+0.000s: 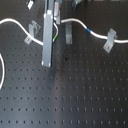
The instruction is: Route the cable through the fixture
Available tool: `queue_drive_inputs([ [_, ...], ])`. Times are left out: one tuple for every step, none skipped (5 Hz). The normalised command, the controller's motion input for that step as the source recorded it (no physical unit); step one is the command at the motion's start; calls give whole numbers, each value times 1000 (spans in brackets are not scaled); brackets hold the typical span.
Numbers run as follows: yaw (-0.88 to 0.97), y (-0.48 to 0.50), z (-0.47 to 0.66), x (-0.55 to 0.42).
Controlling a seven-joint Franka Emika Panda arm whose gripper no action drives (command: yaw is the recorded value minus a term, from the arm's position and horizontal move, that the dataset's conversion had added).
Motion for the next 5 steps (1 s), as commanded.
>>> queue_drive_inputs([
  [0, 0, 17, 0],
  [0, 9, 98, 22],
  [0, 14, 96, 3],
  [143, 134, 135, 21],
  [351, 118, 173, -67],
])
